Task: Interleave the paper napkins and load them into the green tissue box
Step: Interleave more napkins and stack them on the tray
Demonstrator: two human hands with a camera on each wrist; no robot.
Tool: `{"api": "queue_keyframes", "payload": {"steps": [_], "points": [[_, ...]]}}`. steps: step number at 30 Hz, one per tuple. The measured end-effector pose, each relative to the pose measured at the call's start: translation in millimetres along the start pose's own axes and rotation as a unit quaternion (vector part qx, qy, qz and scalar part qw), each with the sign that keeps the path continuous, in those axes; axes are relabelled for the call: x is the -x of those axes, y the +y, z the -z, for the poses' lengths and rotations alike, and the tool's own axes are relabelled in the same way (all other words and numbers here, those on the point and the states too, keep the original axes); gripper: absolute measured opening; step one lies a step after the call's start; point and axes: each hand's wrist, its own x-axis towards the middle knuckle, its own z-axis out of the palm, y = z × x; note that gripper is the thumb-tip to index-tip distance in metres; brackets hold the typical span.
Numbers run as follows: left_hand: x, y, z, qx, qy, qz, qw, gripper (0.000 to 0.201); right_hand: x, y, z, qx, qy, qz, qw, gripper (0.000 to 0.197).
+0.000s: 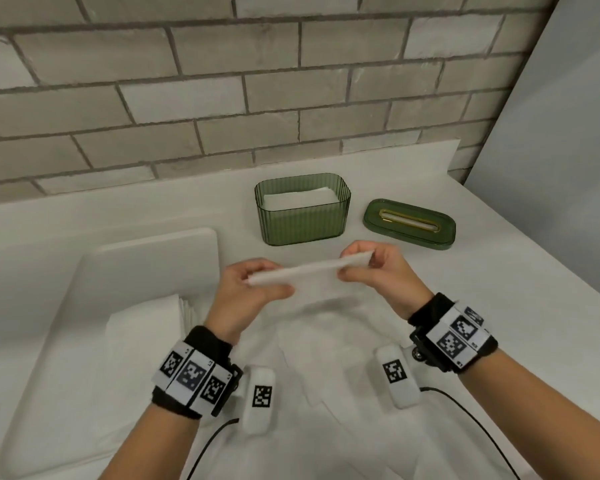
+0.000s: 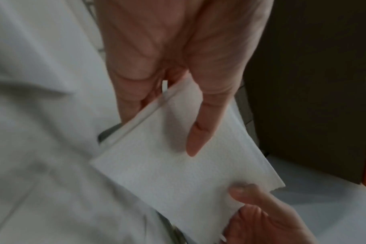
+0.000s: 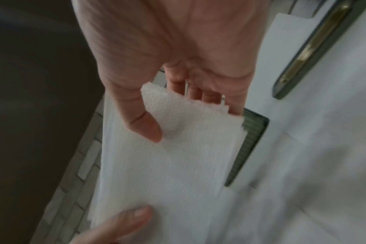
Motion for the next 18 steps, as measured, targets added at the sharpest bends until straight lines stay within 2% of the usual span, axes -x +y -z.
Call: {"api": "queue_keyframes", "payload": {"steps": [2, 5, 6, 8, 9, 11, 13, 15, 18], "points": [[-5.6, -19.8, -7.4, -0.024, -0.033, 0.062, 0.997, 0.027, -1.3, 18.7, -3.7, 0.033, 0.001, -0.037, 0.999, 0.023], [-9.2, -41.5, -15.4, -0.019, -0.052, 0.139, 0.989, 0.061, -1.7, 42.7, -9.7, 0.047, 0.015, -0.097, 0.994, 0.024], [-11.5, -44.6, -17.0, -0.008, -0.042, 0.141, 0.989, 0.061, -2.7, 45.5, -11.5, 0.034, 0.019, -0.101, 0.994, 0.025], [-12.5, -36.9, -16.7, 0.002, -0.02, 0.103, 0.995, 0.031, -7.0, 42.3, -13.3, 0.004, 0.025, -0.102, 0.994, 0.031], [-11.8, -29.3, -13.0, -0.001, -0.007, 0.082, 0.997, 0.024, -10.5, 37.4, -13.0, 0.002, 0.023, -0.1, 0.995, 0.036], [-12.6, -14.8, 0.3, 0.007, 0.038, 0.041, 0.998, 0.022, -20.0, 28.3, -9.5, 0.025, 0.008, -0.083, 0.996, 0.044], [-13.6, -3.6, 20.6, 0.024, 0.1, 0.0, 0.995, 0.022, -30.7, 22.8, -6.0, 0.107, -0.028, -0.068, 0.991, 0.04], [-10.9, 3.9, 40.7, 0.037, 0.147, -0.034, 0.988, 0.023, -41.8, 23.7, -5.5, 0.264, -0.101, -0.056, 0.958, 0.034], [-2.7, 7.4, 65.2, 0.03, 0.197, -0.064, 0.978, 0.028, -55.4, 27.4, -19.0, 0.455, -0.212, -0.018, 0.864, 0.039]]}}
